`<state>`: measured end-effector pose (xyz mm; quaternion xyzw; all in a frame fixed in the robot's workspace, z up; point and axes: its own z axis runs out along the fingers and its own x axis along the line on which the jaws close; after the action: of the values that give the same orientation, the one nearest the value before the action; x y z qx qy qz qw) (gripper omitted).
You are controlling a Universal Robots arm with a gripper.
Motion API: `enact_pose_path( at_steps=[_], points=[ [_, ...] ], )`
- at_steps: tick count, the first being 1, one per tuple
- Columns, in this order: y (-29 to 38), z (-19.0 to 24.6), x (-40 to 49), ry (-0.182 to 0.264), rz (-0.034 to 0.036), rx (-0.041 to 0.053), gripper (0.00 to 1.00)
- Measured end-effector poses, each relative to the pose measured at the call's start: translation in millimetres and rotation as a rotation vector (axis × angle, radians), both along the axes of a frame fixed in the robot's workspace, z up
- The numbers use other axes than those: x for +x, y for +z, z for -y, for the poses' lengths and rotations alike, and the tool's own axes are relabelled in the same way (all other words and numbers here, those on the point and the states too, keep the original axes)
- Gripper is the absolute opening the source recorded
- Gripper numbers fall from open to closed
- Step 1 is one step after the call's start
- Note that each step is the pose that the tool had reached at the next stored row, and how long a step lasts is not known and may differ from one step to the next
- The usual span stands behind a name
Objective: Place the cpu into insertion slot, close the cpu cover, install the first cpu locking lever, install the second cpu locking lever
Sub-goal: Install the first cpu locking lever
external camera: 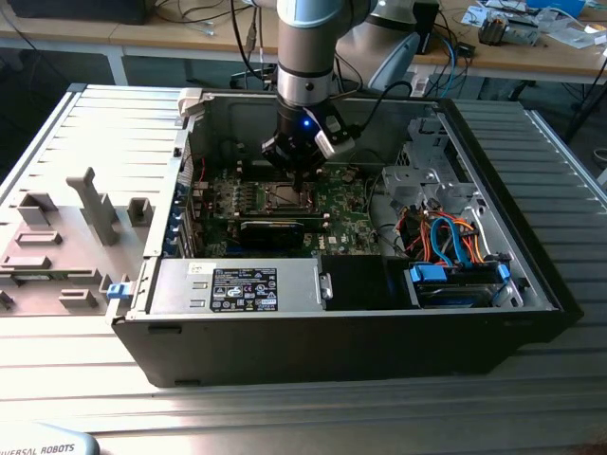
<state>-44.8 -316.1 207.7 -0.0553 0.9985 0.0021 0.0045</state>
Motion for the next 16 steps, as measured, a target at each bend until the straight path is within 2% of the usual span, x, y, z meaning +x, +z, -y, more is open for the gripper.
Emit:
enact_pose_path(
  at_steps=[16],
  points=[
    [0.0,4.9,0.0,0.0,0.0,-0.0019,0.11]
  ],
)
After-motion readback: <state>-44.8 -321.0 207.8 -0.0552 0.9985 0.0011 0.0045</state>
